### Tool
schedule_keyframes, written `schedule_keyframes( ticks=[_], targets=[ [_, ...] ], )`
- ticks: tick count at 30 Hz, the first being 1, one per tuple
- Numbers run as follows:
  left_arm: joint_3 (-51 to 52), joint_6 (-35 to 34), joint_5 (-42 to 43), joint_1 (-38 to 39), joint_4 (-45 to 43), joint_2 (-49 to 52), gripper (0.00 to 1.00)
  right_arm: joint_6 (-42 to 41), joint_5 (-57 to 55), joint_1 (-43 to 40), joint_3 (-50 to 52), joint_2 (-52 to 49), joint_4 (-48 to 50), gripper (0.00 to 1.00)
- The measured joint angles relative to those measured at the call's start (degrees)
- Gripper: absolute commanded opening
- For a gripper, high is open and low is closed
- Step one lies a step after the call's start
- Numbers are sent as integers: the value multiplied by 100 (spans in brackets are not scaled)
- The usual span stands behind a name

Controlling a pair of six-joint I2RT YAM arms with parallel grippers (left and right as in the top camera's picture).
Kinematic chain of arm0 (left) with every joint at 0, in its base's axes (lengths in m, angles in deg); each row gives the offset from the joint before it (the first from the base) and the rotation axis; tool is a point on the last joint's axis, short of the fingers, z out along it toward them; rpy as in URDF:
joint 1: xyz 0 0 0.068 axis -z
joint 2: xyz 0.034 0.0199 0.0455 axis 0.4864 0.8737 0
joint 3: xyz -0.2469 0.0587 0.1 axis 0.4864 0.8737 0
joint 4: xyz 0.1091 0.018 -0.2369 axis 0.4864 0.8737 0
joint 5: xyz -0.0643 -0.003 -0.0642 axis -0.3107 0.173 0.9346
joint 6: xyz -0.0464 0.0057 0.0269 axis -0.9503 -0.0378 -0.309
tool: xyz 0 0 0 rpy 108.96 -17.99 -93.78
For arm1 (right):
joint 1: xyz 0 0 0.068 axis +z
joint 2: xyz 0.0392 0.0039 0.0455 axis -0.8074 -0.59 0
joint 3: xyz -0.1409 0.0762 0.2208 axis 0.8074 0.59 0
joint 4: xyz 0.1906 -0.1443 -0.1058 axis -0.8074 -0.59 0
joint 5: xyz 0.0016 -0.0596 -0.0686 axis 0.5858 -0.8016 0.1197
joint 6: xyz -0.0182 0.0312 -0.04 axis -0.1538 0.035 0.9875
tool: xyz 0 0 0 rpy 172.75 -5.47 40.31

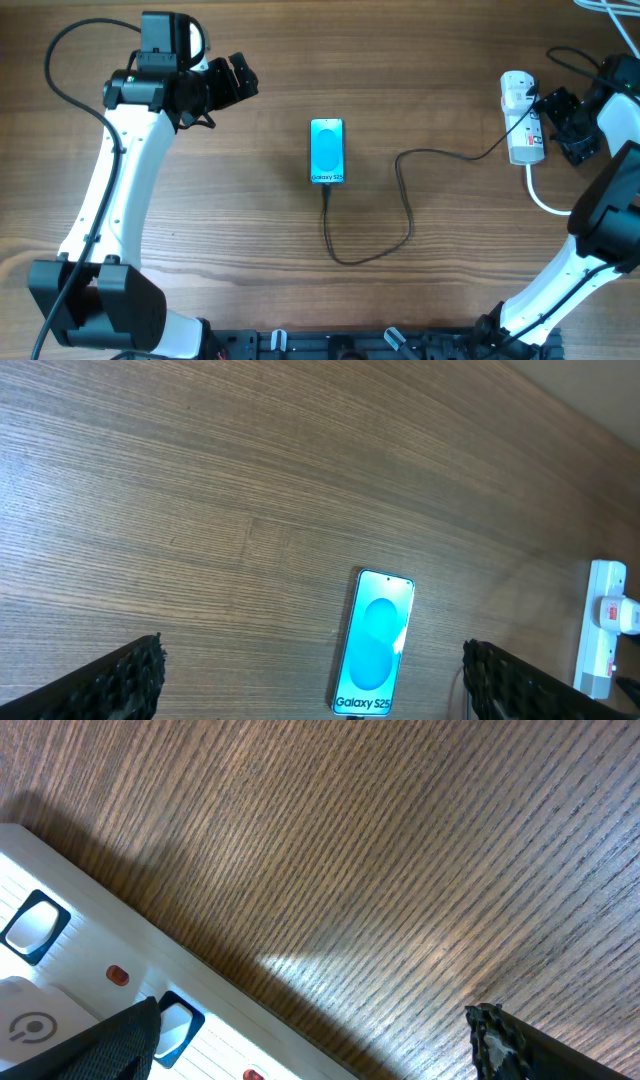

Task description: Plug charger to phone and switch on socket

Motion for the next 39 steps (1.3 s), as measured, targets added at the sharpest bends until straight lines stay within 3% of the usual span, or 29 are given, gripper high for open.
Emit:
schedule_keyframes(
  ticks=[17, 23, 31, 36, 39],
  targets=[
    [0, 0, 0, 0, 0, 0, 100, 87, 20, 70, -33, 2, -133, 100],
    [2, 0, 0, 0, 2, 0, 100, -76, 151, 188, -37, 142, -898, 100],
    [0, -2, 0, 0, 2, 0, 100, -415, -332, 201, 13, 2000, -2446, 100],
    [2, 0, 0, 0, 13, 0, 100, -387, -393, 466, 1040, 4188, -2444, 100],
    [2, 0, -2, 0, -7, 0, 100, -341, -393, 1270, 1735, 6078, -2376, 100]
  ],
)
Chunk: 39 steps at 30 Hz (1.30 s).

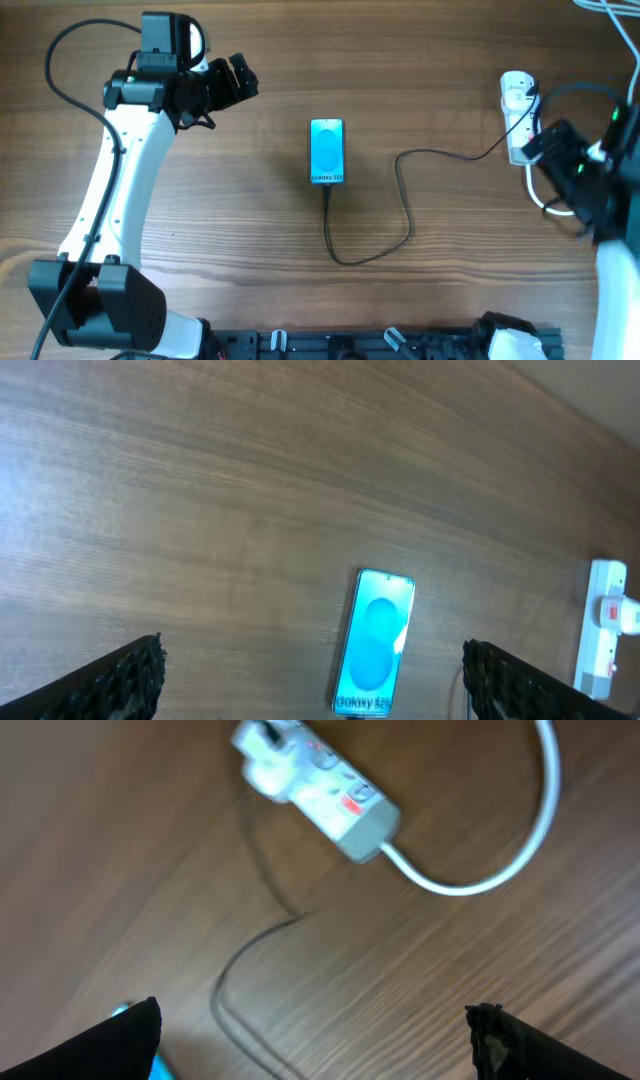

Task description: Plug charger to phone and switch on socket

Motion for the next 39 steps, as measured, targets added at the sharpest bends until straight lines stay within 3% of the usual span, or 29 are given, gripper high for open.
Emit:
schedule_keyframes(
  ticks=[5, 9, 27, 33, 39],
  targets=[
    [4, -2, 0, 0, 13, 0, 100, 22, 2, 1010, 645, 2083, -144, 100],
    [4, -2, 0, 0, 20, 0, 100, 175, 2, 1137, 662, 3217, -590, 100],
    [4, 0, 0, 0, 20, 0, 100, 332, -146, 1137, 684, 3327, -975, 100],
    [4, -2, 0, 0, 22, 0, 100, 1646, 122, 1604, 1926, 3711, 1115, 100],
    [4, 0, 0, 0, 24, 0, 100, 2079, 382, 1759, 4111, 4918, 3167, 100]
  ],
)
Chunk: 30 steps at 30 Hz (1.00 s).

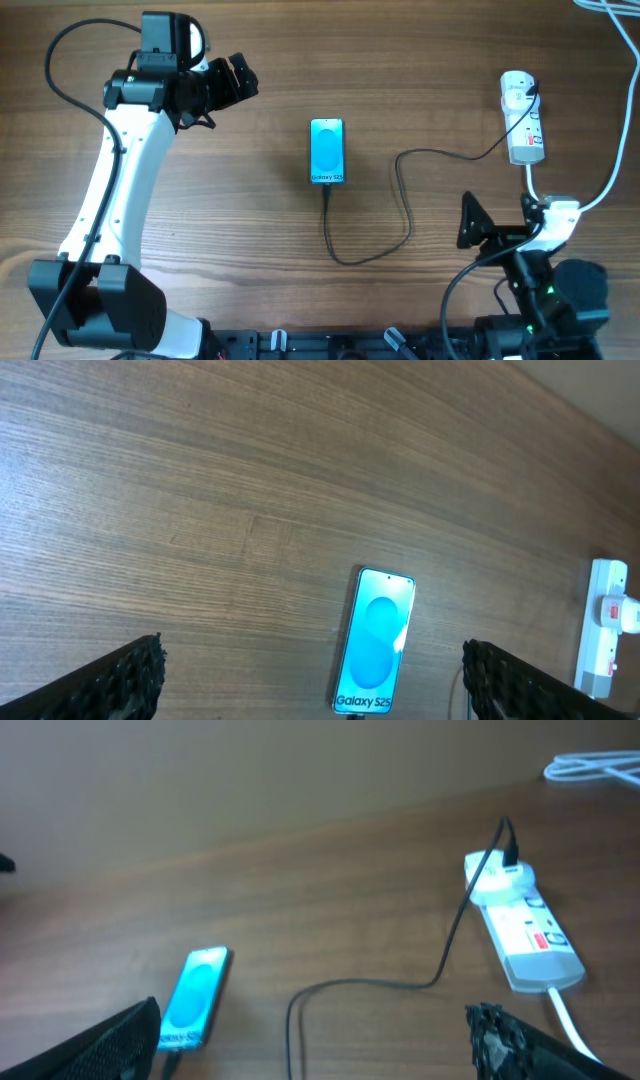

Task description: Plug charger to phone and switch on socket

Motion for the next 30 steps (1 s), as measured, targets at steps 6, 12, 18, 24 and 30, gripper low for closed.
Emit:
schedule_keyframes(
  ticks=[6, 12, 18, 24, 30],
  targets=[
    [0, 0, 0, 0, -7, 0, 100, 184, 57, 0, 1462, 874, 1364, 100],
    [0, 0, 0, 0, -4, 0, 100, 221, 57, 0, 2319, 1056, 2946, 100],
    [0, -2, 0, 0, -4, 0, 100, 431, 52, 0, 2822, 1064, 3609, 100],
    [0, 0, 0, 0, -4, 0, 100, 911, 50, 0, 2841, 1075, 3171, 100],
    [0, 0, 0, 0, -4, 0, 100, 1377, 48, -7, 2841, 1075, 3171, 100]
  ],
)
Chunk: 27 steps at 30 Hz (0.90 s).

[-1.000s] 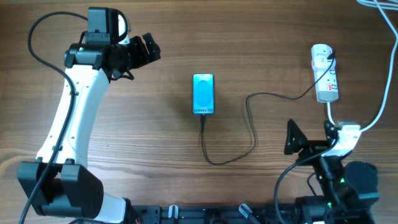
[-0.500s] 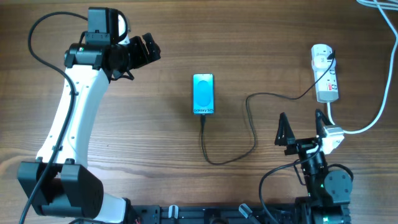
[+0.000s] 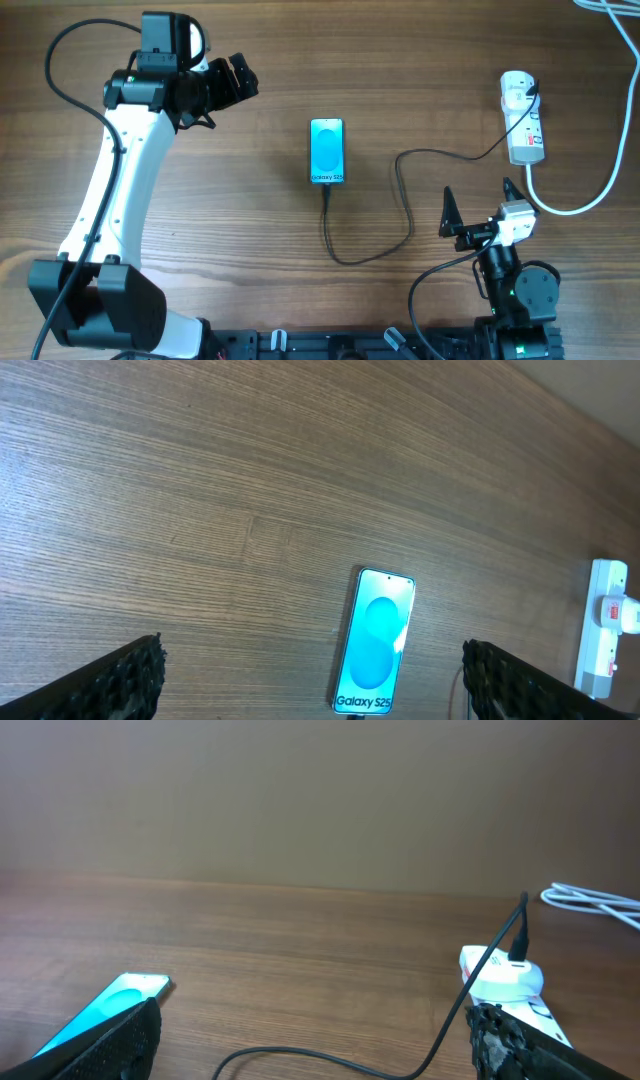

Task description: Plug charger to phone and switch on socket

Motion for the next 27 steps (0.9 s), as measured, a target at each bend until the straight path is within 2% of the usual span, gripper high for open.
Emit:
schedule_keyframes(
  ticks=[27],
  targets=[
    [0, 0, 0, 0, 0, 0, 100, 33, -17, -22, 0, 0, 0, 100]
  ],
)
